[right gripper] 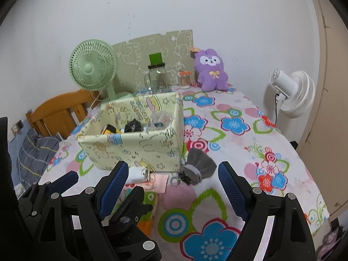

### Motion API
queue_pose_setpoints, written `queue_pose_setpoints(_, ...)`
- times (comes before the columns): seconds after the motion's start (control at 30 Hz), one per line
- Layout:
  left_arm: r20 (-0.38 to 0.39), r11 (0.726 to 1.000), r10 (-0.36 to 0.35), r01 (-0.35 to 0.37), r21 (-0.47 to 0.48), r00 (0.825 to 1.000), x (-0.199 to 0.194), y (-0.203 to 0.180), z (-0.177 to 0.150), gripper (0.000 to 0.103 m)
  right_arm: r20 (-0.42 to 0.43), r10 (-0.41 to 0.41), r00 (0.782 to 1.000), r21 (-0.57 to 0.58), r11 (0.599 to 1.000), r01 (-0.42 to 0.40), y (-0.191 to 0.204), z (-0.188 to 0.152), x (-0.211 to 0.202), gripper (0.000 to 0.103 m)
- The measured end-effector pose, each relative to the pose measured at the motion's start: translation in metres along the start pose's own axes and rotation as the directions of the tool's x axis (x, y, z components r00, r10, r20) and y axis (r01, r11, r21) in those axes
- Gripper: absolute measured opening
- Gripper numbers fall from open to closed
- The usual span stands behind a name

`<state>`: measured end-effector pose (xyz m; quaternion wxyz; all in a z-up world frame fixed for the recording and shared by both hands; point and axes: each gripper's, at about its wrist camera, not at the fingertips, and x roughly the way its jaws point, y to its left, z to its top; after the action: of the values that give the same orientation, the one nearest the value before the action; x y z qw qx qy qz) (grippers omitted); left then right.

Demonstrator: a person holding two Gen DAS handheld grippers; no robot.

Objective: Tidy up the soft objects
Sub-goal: 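Grasp the green QR-code box with left gripper while right gripper grasps the grey pouch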

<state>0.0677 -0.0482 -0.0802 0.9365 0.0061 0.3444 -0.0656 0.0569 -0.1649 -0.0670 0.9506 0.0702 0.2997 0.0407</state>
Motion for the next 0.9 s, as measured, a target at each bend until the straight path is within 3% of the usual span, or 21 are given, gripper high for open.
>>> queue_pose_setpoints(0.57, -0.117, 1.0, -0.017, 0.013, -0.028, 0.993, 0.044, -0.004, -0.027, 0.099, -0.092, -0.019, 0.996, 0.007, 1.0, 0.02, -0.013, -0.027, 0.04, 0.087)
queue_pose_setpoints(0.77, -0.18, 0.999, -0.032, 0.026, -0.036, 0.983, 0.061, -0.006, -0.035, 0.093, -0.14, -0.043, 0.989, 0.003, 0.999, 0.044, -0.017, -0.035, 0.057, 0.087)
queue_pose_setpoints(0.9, -0.168, 1.0, -0.01, 0.008, -0.011, 0.986, 0.061, -0.01, -0.036, 0.085, -0.157, -0.046, 0.987, 0.011, 0.999, 0.048, -0.02, -0.038, 0.064, 0.087)
